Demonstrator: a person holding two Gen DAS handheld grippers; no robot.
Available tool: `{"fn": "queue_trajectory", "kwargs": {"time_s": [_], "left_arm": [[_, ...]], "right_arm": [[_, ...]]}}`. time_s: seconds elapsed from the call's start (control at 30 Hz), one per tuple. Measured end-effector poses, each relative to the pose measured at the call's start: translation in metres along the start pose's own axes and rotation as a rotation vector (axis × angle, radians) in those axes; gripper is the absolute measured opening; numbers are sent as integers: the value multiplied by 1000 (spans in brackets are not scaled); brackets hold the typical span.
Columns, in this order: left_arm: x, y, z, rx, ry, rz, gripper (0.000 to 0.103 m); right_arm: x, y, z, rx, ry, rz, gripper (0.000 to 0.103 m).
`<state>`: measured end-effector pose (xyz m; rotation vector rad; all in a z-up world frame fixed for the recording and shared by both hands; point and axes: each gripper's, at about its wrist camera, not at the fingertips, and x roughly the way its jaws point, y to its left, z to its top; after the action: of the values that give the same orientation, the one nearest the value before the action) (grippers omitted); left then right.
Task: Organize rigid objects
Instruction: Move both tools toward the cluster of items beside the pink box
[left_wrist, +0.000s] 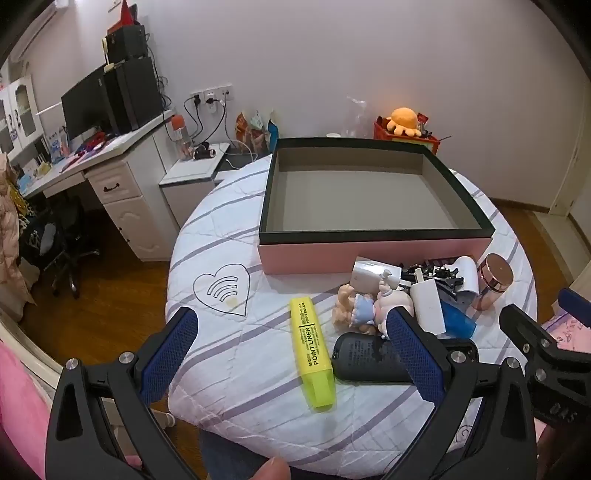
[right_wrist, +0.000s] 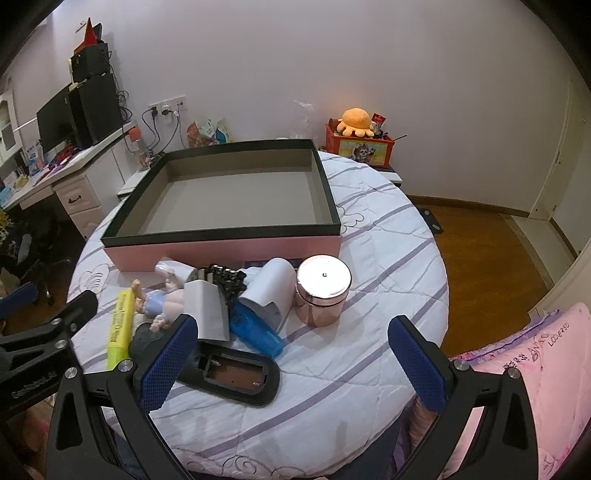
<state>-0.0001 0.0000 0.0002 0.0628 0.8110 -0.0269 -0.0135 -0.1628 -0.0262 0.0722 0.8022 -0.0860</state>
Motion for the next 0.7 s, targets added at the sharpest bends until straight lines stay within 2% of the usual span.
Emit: {"fn": "queue_trajectory", "kwargs": {"time_s": [0.4,0.53,0.7], "left_arm": [[-56,-11,-7,22,-99,10,103],[-63,-15,-9,23,-125,5,103],[-62,-20,-9,8,-119,-17,103]], "right_arm": [[-50,-5,-12,0,-57,-16,103],[-55,-8,-12,8,-73,-16,103],[-59,-13,-13,23,-86,-27,103]]}}
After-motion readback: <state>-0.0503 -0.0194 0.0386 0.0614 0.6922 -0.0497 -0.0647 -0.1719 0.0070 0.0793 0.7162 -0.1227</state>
